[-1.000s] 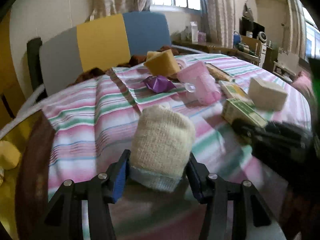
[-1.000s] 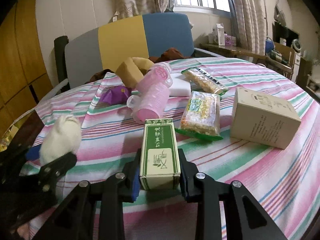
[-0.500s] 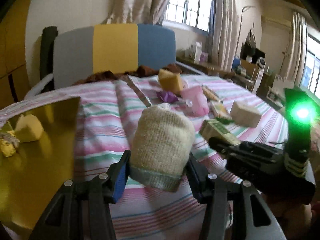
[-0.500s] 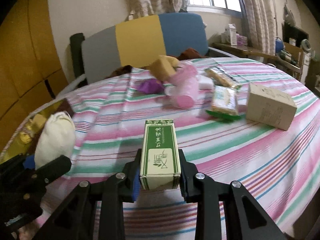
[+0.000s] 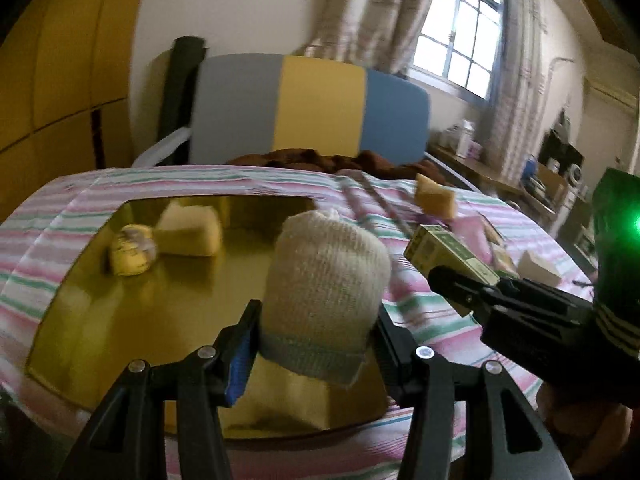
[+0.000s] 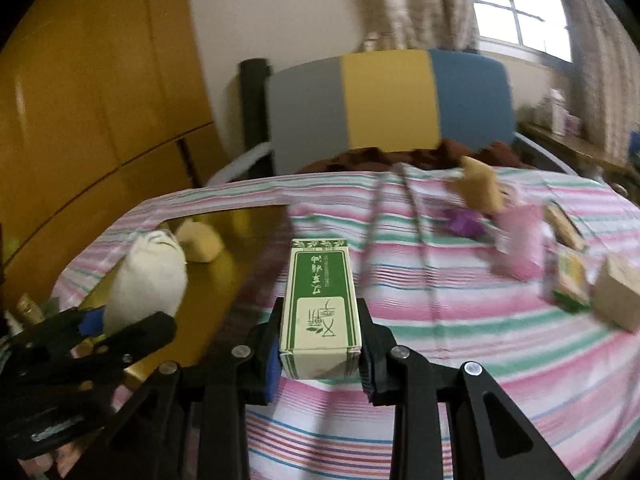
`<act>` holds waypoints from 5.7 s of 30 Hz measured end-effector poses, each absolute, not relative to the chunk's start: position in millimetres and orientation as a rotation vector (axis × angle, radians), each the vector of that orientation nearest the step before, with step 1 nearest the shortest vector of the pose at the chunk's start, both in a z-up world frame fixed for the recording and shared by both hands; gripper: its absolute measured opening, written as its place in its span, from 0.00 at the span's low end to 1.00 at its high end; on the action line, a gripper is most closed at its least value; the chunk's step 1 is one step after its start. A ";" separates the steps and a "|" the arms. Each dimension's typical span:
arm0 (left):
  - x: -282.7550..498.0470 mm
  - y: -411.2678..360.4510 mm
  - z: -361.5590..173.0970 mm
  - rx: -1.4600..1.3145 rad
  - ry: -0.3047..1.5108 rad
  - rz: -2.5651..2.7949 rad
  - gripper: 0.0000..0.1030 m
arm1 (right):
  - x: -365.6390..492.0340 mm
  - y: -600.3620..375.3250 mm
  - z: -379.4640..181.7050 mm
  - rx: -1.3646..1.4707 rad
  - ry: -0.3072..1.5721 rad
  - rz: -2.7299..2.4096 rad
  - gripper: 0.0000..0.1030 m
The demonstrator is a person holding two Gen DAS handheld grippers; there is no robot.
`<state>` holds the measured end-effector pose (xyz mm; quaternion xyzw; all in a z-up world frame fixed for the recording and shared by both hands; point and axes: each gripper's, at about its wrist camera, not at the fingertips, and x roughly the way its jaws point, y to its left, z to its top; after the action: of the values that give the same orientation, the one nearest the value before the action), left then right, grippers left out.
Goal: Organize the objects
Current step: 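Lower the white pouch into the tray with the left tool while the right tool places the tea box, then move both tools back over the remaining items on the cloth, then grasp the pink hair roller with the right tool while the left tool grasps a clear plastic roller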
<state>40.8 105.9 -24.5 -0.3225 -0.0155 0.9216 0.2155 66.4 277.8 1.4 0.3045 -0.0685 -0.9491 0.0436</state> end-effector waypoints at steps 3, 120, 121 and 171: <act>33.5 86.9 -25.8 -0.924 -0.039 2.598 0.51 | 59.9 256.2 4.4 0.930 -0.174 -2.858 0.30; -5.5 279.1 -57.4 -1.199 0.087 2.262 0.69 | -36.4 532.2 -17.9 1.123 -0.535 -3.110 0.77; -8.3 283.2 -58.0 -1.203 0.074 2.254 0.69 | -45.9 538.4 -20.8 1.147 -0.539 -3.099 0.77; -36.8 360.6 -81.6 -1.075 0.236 2.219 0.64 | 114.2 475.0 -51.5 1.069 -0.246 -3.196 0.33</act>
<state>-36.8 360.6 -81.6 -0.4103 0.0900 0.8469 0.3262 114.2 475.0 -51.5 0.3142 -0.0724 -0.9391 -0.1187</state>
